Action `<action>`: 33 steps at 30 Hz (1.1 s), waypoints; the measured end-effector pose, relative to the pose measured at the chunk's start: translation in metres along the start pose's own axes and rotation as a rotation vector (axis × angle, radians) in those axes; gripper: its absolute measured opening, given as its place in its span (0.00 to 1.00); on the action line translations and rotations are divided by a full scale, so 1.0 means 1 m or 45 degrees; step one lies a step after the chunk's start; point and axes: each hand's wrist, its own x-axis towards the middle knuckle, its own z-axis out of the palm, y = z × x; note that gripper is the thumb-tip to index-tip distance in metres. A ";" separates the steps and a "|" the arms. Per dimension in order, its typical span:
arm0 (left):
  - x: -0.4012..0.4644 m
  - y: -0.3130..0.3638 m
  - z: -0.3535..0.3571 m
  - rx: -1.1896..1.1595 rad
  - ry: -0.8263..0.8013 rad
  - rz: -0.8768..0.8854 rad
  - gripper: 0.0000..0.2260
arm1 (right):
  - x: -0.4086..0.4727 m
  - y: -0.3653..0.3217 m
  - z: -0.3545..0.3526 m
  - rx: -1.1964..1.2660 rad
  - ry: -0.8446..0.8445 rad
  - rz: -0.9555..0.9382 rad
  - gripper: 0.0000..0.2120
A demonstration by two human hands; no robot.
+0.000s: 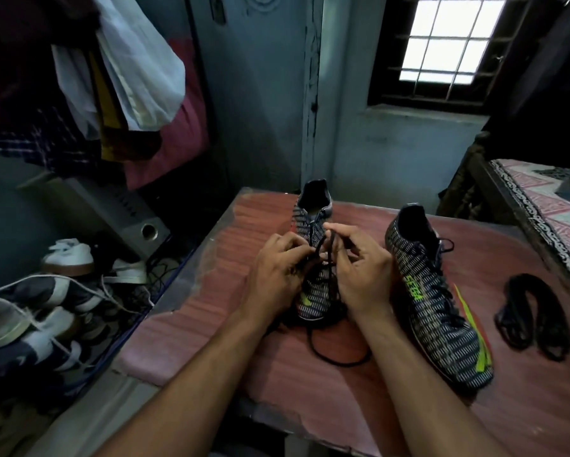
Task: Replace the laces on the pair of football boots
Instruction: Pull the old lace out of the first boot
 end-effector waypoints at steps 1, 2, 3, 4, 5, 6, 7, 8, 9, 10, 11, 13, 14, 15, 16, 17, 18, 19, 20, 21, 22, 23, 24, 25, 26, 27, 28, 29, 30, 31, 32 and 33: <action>-0.001 0.000 -0.001 0.013 -0.011 -0.015 0.06 | -0.001 -0.001 0.002 0.010 -0.043 0.022 0.10; 0.000 0.002 -0.003 0.020 -0.017 -0.051 0.05 | -0.001 -0.001 0.003 0.030 -0.092 0.056 0.11; 0.001 0.004 -0.004 0.027 -0.004 -0.112 0.05 | 0.000 -0.002 0.004 0.052 -0.150 0.114 0.14; 0.001 0.007 -0.007 0.044 0.027 -0.180 0.06 | 0.001 -0.001 0.004 0.075 -0.219 0.183 0.17; 0.002 0.011 -0.009 0.061 0.055 -0.234 0.07 | 0.002 -0.001 0.003 0.066 -0.291 0.219 0.18; 0.002 0.014 -0.012 0.069 0.055 -0.253 0.07 | 0.003 0.001 0.003 0.023 -0.365 0.208 0.18; -0.001 0.016 -0.013 0.075 0.031 -0.233 0.06 | 0.002 0.003 0.001 -0.052 -0.435 0.160 0.16; -0.003 0.019 -0.015 0.091 0.007 -0.191 0.05 | 0.001 0.005 0.001 -0.108 -0.488 0.106 0.13; -0.004 0.021 -0.016 0.118 -0.001 -0.152 0.06 | 0.001 0.007 0.001 -0.131 -0.522 0.064 0.10; -0.005 0.023 -0.018 0.147 0.008 -0.127 0.06 | 0.001 0.009 0.001 -0.126 -0.537 0.042 0.08; -0.005 0.023 -0.019 0.164 0.034 -0.116 0.06 | 0.002 0.010 0.000 -0.116 -0.539 0.038 0.06; -0.005 0.025 -0.020 0.171 0.108 -0.087 0.06 | 0.003 0.012 0.000 -0.124 -0.513 0.029 0.03; -0.004 0.024 -0.019 0.174 0.136 -0.070 0.06 | 0.003 0.013 0.001 -0.140 -0.490 0.014 0.03; -0.002 0.023 -0.018 0.185 0.151 -0.060 0.06 | 0.003 0.013 0.001 -0.154 -0.456 0.008 0.04; -0.001 0.021 -0.017 0.205 0.151 -0.056 0.07 | 0.002 0.012 0.002 -0.155 -0.398 0.014 0.05; 0.001 0.020 -0.014 0.236 0.136 -0.050 0.08 | 0.002 0.011 0.002 -0.140 -0.322 0.022 0.05; 0.002 0.018 -0.012 0.270 0.106 -0.043 0.11 | 0.002 0.010 0.002 -0.109 -0.244 0.026 0.06; 0.003 0.016 -0.010 0.295 0.067 -0.033 0.13 | 0.002 0.008 0.003 -0.079 -0.182 0.023 0.06; 0.003 0.014 -0.008 0.310 0.034 -0.022 0.15 | 0.003 0.006 0.003 -0.061 -0.138 0.005 0.06; 0.003 0.012 -0.007 0.317 0.013 -0.012 0.16 | 0.003 0.003 0.002 -0.053 -0.105 -0.027 0.06; 0.002 0.012 -0.007 0.316 0.011 -0.003 0.17 | 0.003 0.001 0.001 -0.049 -0.076 -0.070 0.06; 0.001 0.012 -0.007 0.315 0.017 0.008 0.14 | 0.003 -0.001 0.001 -0.045 -0.048 -0.101 0.07; 0.001 0.012 -0.006 0.314 0.021 0.021 0.11 | 0.002 -0.002 0.000 -0.040 -0.017 -0.122 0.08; 0.000 0.012 -0.006 0.310 0.017 0.026 0.08 | 0.002 -0.003 0.000 -0.035 0.008 -0.135 0.09; -0.001 0.012 -0.006 0.297 0.000 0.021 0.06 | 0.000 -0.004 0.000 -0.027 0.031 -0.148 0.10; 0.000 0.011 -0.006 0.284 -0.022 0.024 0.05 | 0.001 -0.005 0.001 -0.014 0.050 -0.163 0.10; 0.001 0.011 -0.007 0.282 -0.042 0.033 0.05 | 0.002 -0.006 0.002 -0.007 0.049 -0.171 0.11; 0.002 0.012 -0.008 0.288 -0.053 0.043 0.05 | 0.004 -0.006 0.001 0.004 0.021 -0.159 0.11; 0.002 0.014 -0.010 0.293 -0.060 0.047 0.06 | 0.005 -0.006 0.001 0.014 -0.027 -0.126 0.11; 0.002 0.016 -0.012 0.283 -0.061 0.033 0.07 | 0.006 -0.006 0.000 0.030 -0.094 -0.070 0.11; 0.001 0.018 -0.013 0.266 -0.055 0.003 0.07 | 0.006 -0.005 -0.002 0.051 -0.178 0.007 0.13; 0.001 0.019 -0.014 0.263 -0.048 -0.026 0.07 | 0.007 -0.005 -0.003 0.081 -0.275 0.094 0.15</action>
